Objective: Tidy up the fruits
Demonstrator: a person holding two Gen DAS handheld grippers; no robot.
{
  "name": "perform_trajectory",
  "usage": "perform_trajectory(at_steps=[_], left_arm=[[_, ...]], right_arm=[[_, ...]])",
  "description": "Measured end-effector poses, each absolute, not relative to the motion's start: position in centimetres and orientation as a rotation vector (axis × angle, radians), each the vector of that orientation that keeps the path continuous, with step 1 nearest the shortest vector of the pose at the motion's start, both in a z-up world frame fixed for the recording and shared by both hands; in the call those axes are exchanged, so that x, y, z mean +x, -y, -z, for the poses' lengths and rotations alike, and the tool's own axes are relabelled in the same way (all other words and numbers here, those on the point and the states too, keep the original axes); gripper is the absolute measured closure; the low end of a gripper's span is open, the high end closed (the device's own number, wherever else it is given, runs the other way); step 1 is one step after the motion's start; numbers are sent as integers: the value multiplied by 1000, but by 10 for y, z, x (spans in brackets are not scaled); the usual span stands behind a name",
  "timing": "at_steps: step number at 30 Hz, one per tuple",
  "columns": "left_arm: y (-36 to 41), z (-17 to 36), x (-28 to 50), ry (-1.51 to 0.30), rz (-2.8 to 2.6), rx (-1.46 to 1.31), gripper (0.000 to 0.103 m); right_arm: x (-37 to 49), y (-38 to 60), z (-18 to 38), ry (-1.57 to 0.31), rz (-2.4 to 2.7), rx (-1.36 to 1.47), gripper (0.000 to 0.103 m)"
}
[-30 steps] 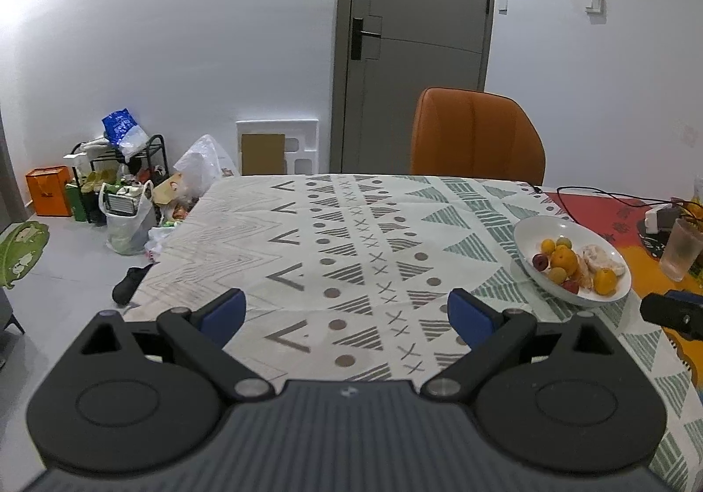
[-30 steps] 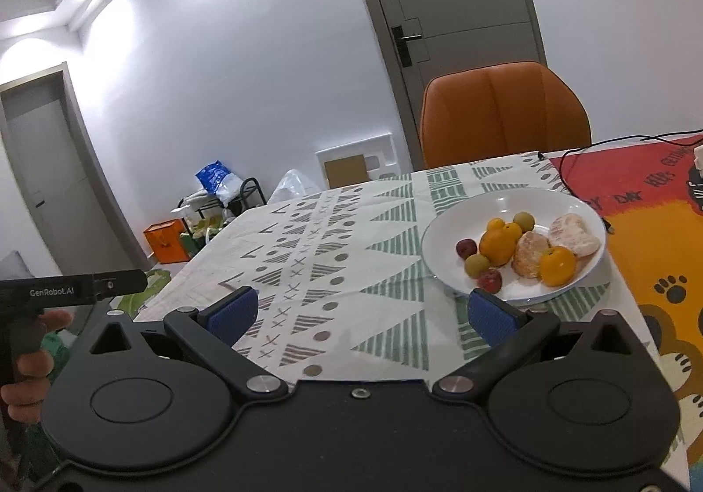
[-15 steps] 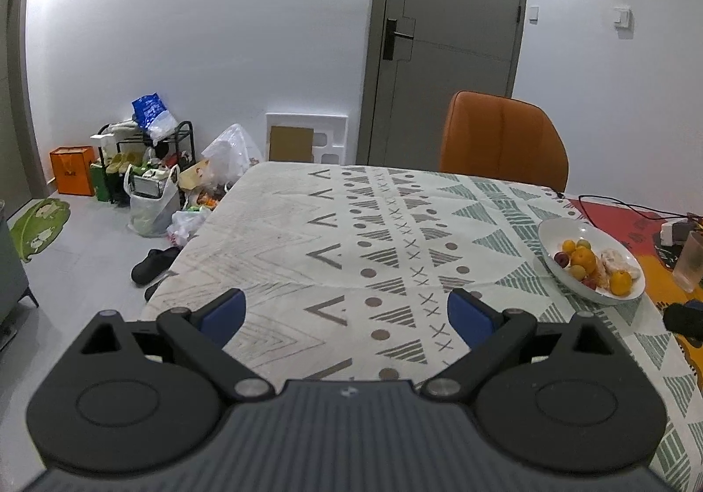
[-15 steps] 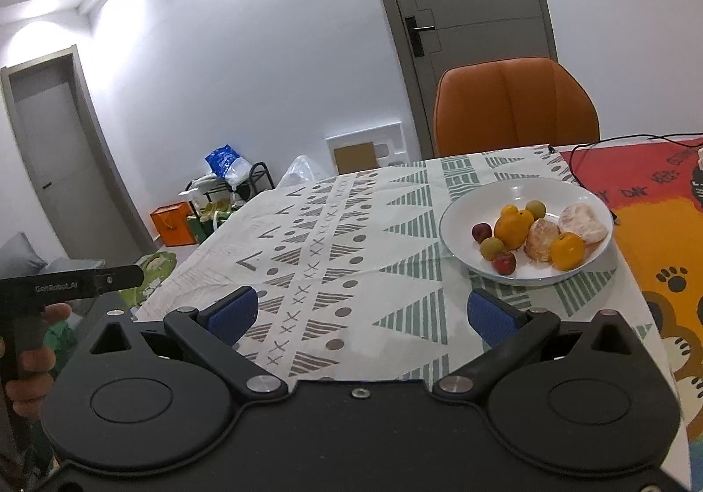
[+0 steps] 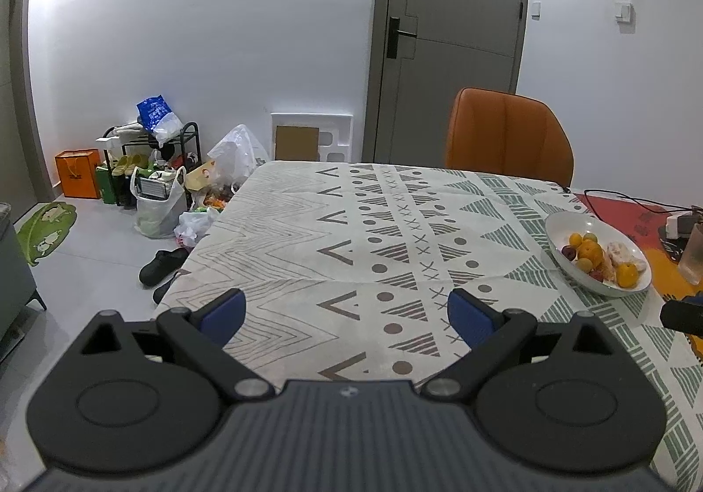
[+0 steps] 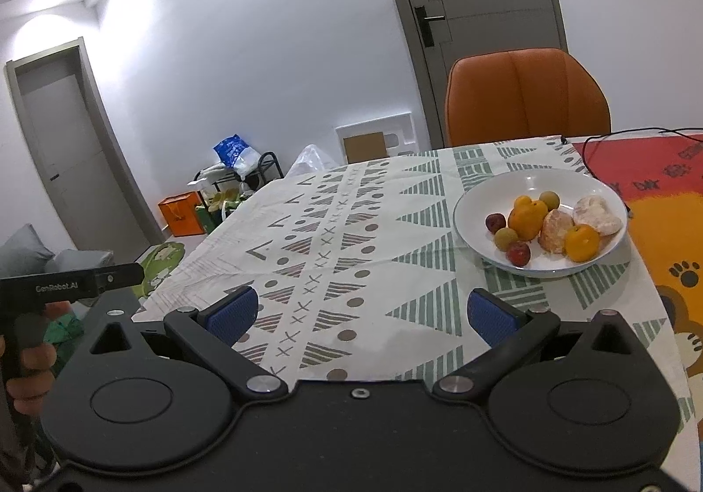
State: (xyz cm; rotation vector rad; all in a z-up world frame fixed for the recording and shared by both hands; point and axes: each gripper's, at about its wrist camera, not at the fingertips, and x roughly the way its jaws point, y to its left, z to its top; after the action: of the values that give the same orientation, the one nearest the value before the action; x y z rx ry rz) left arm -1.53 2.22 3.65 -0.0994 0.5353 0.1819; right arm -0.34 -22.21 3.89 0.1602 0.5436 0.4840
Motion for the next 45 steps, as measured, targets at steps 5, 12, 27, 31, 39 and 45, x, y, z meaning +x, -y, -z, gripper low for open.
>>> perform_trajectory(at_steps=[5,12,27,31,39,45], left_arm=[[-22,-37,-15,-534,-180,-96,6],[-22,-36,-16,-542,-179,-95,6],[-26,-33,-16,-545,-183,-102,6],[-27,-33,-16,-544,-183,-103,6],[-30,-32,-17,-544,-186,-108,6],[-31,-31,-17,-546,-191,-112,5]], right_arm=[[-3,222,-38,-545,-487,166,0],[-2,222,-37,-548,-492,163,0],[-1,219,-36,-553,-498,155,0],[0,218,-35,-558,-497,154,0],[0,219,-35,-550,-498,150,0],[0,217,-34,-549,-496,141,0]])
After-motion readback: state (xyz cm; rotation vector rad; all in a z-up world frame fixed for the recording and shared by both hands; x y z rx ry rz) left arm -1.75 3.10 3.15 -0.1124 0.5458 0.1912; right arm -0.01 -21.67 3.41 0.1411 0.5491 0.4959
